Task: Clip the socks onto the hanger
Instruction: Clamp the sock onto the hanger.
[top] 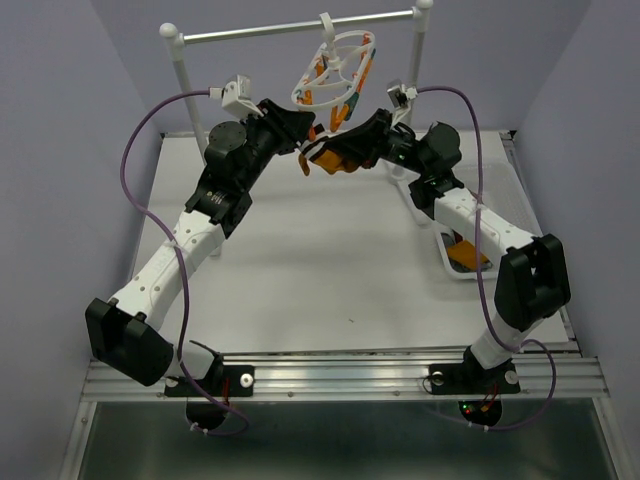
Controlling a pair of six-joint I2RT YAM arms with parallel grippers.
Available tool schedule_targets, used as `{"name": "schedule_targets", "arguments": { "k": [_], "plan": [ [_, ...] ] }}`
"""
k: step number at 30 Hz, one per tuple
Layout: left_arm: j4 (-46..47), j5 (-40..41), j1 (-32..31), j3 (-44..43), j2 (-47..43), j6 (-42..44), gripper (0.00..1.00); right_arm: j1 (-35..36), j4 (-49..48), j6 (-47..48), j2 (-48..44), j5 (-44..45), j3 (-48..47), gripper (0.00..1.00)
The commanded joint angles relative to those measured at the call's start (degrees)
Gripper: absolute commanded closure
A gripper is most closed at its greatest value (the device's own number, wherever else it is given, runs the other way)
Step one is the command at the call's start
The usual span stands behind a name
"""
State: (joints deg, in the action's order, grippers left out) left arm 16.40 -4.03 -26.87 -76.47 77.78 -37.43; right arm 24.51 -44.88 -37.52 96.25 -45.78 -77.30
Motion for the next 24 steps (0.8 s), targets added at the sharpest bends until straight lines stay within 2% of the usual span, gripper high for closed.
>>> {"name": "schedule_targets", "arguments": {
  "k": [1,7,8,10,13,14,15,16,24],
  "plan": [
    [1.8,0.9,0.3,0.1,-2.5,1.3,1.0,0.5,-7.1,-2.1,-0.9,0.7,-1.2,0.99],
    [-0.1,-0.6,0.4,-1.8,-1.2,1.3,0.99,0.5,-6.5,-1.7,-0.7,-0.1,-1.5,0.98],
    [-0.1,-1.1,0.4,-1.9,-1.1,1.0,0.92,0.5,-6.3,-1.7,-0.5,0.0,-1.5,0.98],
    [-0.6,-1.1,0.4,-2.2,-0.9,0.3,0.84,0.5,-5.8,-1.4,-0.4,-0.4,-1.5,0.98],
    [-1.9,-0.6,0.4,-2.7,-1.0,-0.4,0.52,0.5,-4.3,-0.4,-0.6,0.0,-1.5,0.97],
    [-2.0,-0.8,0.4,-2.8,-1.2,-0.2,0.24,0.5,-4.1,-0.1,-0.6,0.1,-1.5,0.97],
    [-2.2,-0.5,0.4,-2.7,-1.4,-0.2,0.09,0.5,-3.8,0.2,-0.7,0.0,-1.5,0.97],
    [-1.9,-0.4,0.4,-2.5,-1.7,-0.2,0.01,0.5,-3.6,0.3,-0.6,0.1,-1.5,0.97],
    [-1.6,-0.1,0.5,-1.4,-2.9,0.3,0.01,0.5,-2.1,1.6,0.0,0.2,-1.9,0.97]
  ]
}}
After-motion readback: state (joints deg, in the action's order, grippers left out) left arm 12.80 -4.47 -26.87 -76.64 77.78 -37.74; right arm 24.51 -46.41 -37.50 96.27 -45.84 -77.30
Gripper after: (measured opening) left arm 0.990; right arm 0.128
